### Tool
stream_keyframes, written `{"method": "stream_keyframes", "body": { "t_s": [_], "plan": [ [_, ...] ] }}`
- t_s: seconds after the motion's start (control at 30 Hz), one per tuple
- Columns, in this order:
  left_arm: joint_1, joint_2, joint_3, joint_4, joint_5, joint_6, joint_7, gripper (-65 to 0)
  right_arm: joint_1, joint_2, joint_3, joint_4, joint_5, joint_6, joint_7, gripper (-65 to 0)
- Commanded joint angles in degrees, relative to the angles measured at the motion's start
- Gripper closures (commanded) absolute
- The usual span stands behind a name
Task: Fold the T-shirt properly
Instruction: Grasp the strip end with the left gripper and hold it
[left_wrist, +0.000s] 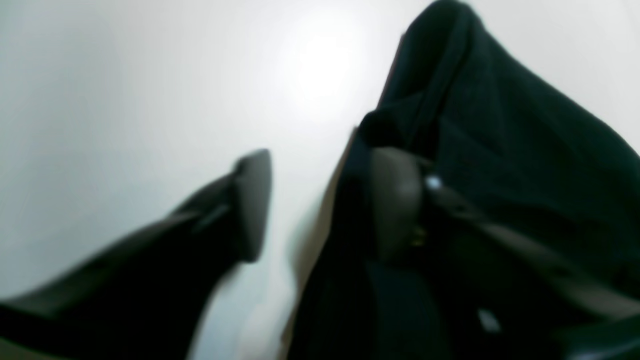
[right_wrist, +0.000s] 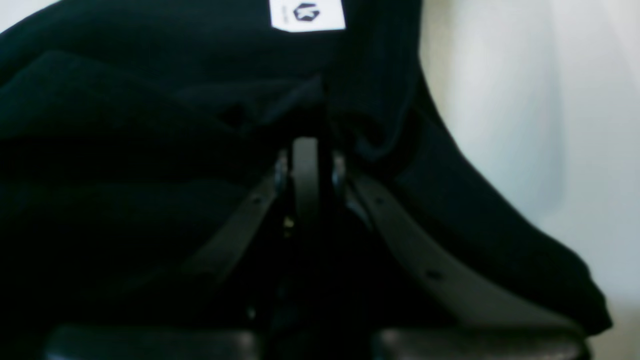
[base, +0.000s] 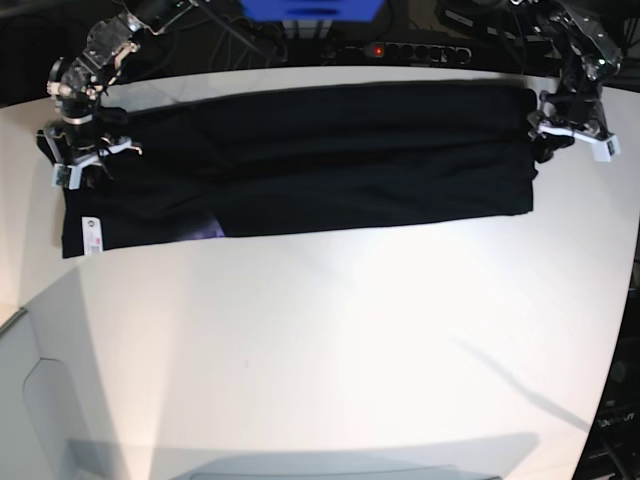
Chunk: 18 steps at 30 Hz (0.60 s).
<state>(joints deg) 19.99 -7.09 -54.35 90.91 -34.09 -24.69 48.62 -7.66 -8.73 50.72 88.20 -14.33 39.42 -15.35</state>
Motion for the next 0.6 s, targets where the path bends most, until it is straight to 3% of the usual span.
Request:
{"method": "stream_keyframes", "body": {
  "t_s": [0.0,0.07,0.3,0.47,0.57],
  "plan": [
    [0.19,-0.60,-0.47,1.70,-1.03,-0.15,-1.02,-40.5,-0.56,-0.27,-0.04,-0.51,-3.12,0.58,-5.09,0.0],
    [0.19,-0.42,-0.38,3.11,-1.03,-0.24,-1.02,-43.8,-0.56,-0.27,-0.04,-0.51,-3.12,0.58,-5.09,0.0],
    [-0.25,0.46,0.85,2.58,-1.03,-0.32,-1.02,-44.3,-0.56,-0.27,-0.04,-0.51,-3.12,0.58,-5.09,0.0],
    [-0.16,0.81,4.90,2.58,-0.51,-5.95,-1.28,-44.3,-0.56,-0.27,-0.04,-0.69,-3.12,0.58,-5.09,0.0],
    [-0.16,0.81,5.16,2.58,-0.51,-6.48,-1.46,-44.3,-0.56,-0.27,-0.04,-0.78,-3.12,0.58,-5.09,0.0]
  ]
}}
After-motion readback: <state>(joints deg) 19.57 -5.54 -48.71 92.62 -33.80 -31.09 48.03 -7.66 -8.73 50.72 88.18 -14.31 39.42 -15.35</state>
